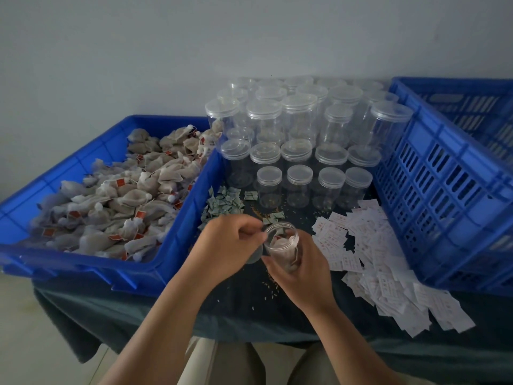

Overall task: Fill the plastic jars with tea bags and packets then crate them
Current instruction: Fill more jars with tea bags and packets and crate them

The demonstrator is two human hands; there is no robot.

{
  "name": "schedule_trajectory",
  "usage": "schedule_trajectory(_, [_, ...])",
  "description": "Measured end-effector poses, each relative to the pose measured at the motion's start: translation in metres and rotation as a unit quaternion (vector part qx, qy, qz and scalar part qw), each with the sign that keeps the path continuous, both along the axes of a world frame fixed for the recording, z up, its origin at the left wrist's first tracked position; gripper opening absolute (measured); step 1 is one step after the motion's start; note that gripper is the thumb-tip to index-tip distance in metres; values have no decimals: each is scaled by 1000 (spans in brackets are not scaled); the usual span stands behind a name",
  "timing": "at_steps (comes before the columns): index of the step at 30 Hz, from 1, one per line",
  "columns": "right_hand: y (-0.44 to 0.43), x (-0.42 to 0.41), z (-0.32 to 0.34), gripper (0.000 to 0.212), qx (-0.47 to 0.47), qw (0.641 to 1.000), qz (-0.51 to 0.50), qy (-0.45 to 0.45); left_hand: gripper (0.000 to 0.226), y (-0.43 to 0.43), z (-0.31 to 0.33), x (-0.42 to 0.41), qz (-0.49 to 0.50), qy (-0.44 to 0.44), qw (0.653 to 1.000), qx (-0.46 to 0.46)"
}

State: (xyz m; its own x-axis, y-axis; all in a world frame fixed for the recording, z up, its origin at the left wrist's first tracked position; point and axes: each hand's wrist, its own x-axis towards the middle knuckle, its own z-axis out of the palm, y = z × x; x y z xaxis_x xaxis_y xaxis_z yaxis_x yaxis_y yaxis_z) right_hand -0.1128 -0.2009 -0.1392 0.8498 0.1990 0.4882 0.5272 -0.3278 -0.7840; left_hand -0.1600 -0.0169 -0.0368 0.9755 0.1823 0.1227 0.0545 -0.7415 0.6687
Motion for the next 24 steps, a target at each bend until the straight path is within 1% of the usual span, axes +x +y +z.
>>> schedule_trajectory(1, [0, -1, 1, 53, 7, 1000, -3, 1, 26, -2, 1, -2, -28, -8, 999, -24])
schedule_trajectory(2, [0, -1, 2, 52, 18, 1000, -10, 3, 25, -4, 2, -4, -55, -24, 998, -22])
schedule_trajectory(4, [-1, -1, 3, 47, 27, 999, -24, 12, 39, -7, -2, -5, -102, -40, 993, 46])
schedule_trajectory(5, [-2, -1, 4, 45, 21, 999, -24, 14, 48, -11, -4, -6, -118, -25, 989, 86])
schedule_trajectory(8, [1, -3, 3, 42, -30, 999, 17, -27, 69, -21, -8, -9, -145, 94, 972, 160])
schedule_trajectory(9, [2, -4, 2, 40, -50, 997, 34, -47, 71, -22, -8, -10, -149, 112, 968, 171])
schedule_trajectory(10, [2, -3, 1, 39, -61, 995, 46, -58, 69, -22, -5, -11, -147, 111, 968, 170])
schedule_trajectory(12, [1, -2, -1, 43, -59, 995, 51, -57, 60, -13, 7, -14, -110, 69, 984, 126])
schedule_trajectory(14, [1, 0, -2, 51, -49, 997, 34, -54, 54, 8, 23, -16, -27, -13, 998, 48])
schedule_trajectory(15, [0, 0, -3, 55, -46, 997, 27, -54, 48, 23, 33, -17, 22, -45, 998, 29])
schedule_trajectory(16, [0, 0, -3, 57, -44, 997, 23, -55, 41, 41, 43, -16, 71, -58, 995, 27])
schedule_trajectory(17, [0, 0, -4, 58, -43, 997, 20, -54, 31, 63, 52, -13, 112, -47, 992, 44])
schedule_trajectory(18, [1, 0, -4, 58, -43, 998, 18, -49, 22, 86, 59, -11, 142, -11, 987, 68])
schedule_trajectory(19, [0, 0, -3, 58, -43, 998, 17, -43, 19, 109, 63, -8, 162, 49, 981, 91])
schedule_trajectory(20, [1, 0, -3, 57, -44, 998, 17, -38, 25, 131, 63, -4, 161, 131, 970, 129])
schedule_trajectory(22, [1, 0, -2, 56, -49, 998, 15, -35, 41, 154, 53, 4, 101, 302, 923, 215])
schedule_trajectory(23, [1, -1, -1, 57, -51, 998, 13, -34, 45, 155, 45, 4, 71, 355, 902, 233])
schedule_trajectory(24, [1, -1, -1, 57, -51, 998, 10, -33, 51, 154, 37, 5, 56, 379, 898, 218])
